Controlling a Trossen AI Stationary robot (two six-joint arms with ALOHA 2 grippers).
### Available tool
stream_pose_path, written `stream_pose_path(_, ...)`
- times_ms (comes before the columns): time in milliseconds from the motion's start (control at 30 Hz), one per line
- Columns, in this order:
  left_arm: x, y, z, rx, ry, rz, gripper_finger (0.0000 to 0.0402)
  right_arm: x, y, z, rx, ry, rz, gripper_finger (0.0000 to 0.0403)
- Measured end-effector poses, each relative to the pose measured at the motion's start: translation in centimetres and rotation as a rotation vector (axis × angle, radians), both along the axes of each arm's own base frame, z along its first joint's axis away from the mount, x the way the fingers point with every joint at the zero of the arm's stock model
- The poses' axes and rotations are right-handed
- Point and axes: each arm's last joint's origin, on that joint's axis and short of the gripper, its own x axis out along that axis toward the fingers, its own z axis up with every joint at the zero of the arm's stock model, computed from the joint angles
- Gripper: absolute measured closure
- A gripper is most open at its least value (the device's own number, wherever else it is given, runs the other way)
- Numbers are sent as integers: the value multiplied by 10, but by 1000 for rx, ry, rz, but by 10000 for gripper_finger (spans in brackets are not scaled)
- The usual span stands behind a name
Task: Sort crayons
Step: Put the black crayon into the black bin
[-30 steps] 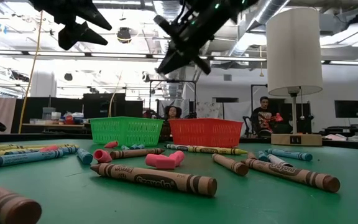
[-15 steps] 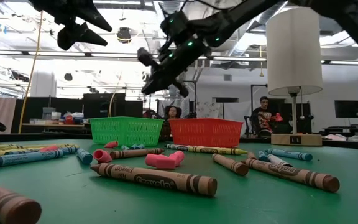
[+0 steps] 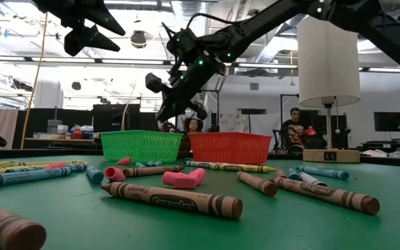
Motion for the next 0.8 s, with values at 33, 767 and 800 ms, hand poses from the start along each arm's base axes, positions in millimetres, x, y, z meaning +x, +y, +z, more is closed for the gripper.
stream_pose_path(33,0,0,0,0,0,0,198,-1,-1,0,2,5,-2,379)
stream_pose_path(767,0,0,0,-2,5,-1,198,-38,20,61,-101,157,318,320)
stream_pose_path(800,0,0,-1,-3,5,-1,198,-45,29,70,-112,185,361,320)
